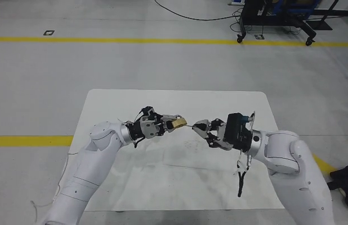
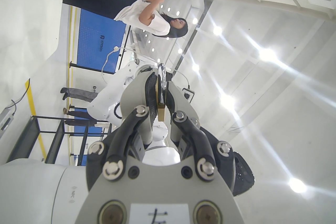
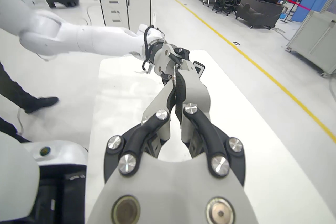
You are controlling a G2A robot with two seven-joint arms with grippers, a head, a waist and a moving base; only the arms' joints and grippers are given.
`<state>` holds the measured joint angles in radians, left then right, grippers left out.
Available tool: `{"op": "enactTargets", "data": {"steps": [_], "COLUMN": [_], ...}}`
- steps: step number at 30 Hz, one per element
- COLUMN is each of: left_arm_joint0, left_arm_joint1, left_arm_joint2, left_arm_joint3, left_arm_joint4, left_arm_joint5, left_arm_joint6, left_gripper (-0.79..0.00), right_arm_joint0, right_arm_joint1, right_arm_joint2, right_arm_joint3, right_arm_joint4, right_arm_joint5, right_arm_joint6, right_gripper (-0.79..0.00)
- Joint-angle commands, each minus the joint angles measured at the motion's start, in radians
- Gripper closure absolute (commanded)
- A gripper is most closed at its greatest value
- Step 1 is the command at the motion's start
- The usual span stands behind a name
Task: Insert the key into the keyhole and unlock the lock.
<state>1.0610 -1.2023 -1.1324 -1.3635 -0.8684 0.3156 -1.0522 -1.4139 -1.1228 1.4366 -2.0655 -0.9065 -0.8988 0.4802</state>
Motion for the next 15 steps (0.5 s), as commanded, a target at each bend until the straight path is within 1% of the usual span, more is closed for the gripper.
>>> {"op": "enactTargets", "data": {"steps": [1, 7, 8, 9, 10, 11, 12, 13, 14, 15], "left_arm_joint0": [0.009, 0.009, 0.011, 0.017, 0.024, 0.030, 0.042, 0.051, 0.057, 0.065], "left_arm_joint1": [0.001, 0.001, 0.001, 0.001, 0.000, -0.001, -0.002, -0.002, -0.003, -0.003], "left_arm_joint2": [-0.006, -0.006, -0.006, -0.008, -0.013, -0.014, -0.022, -0.026, -0.028, -0.031], "left_arm_joint3": [-0.010, -0.010, -0.012, -0.019, -0.028, -0.035, -0.046, -0.056, -0.062, -0.072], "left_arm_joint4": [-0.007, -0.007, -0.005, 0.002, 0.004, 0.003, -0.003, -0.002, 0.000, 0.007], "left_arm_joint5": [-0.001, -0.001, -0.004, -0.019, -0.042, -0.055, -0.091, -0.116, -0.132, -0.157], "left_arm_joint6": [0.010, 0.010, 0.018, 0.052, 0.085, 0.098, 0.127, 0.143, 0.152, 0.162], "left_gripper": [0.000, 0.000, 0.000, 0.000, 0.000, 0.000, 0.000, 0.000, 0.000, 0.000], "right_arm_joint0": [0.001, 0.001, 0.001, -0.001, -0.020, -0.030, -0.047, -0.052, -0.057, -0.064], "right_arm_joint1": [0.002, 0.002, 0.002, 0.001, -0.004, -0.007, -0.012, -0.013, -0.014, -0.015], "right_arm_joint2": [0.003, 0.003, 0.003, 0.004, 0.000, -0.010, -0.033, -0.038, -0.042, -0.048], "right_arm_joint3": [-0.014, -0.014, -0.014, -0.006, 0.035, 0.048, 0.063, 0.063, 0.059, 0.054], "right_arm_joint4": [-0.032, -0.032, -0.032, -0.029, 0.033, 0.083, 0.210, 0.278, 0.323, 0.384], "right_arm_joint5": [-0.009, -0.009, -0.009, 0.007, 0.092, 0.137, 0.223, 0.286, 0.327, 0.390], "right_arm_joint6": [0.010, 0.010, 0.010, 0.006, -0.030, -0.045, -0.049, -0.035, -0.022, 0.010], "right_gripper": [0.000, 0.000, 0.000, 0.000, 0.000, 0.000, 0.000, 0.000, 0.000, 0.000]}}
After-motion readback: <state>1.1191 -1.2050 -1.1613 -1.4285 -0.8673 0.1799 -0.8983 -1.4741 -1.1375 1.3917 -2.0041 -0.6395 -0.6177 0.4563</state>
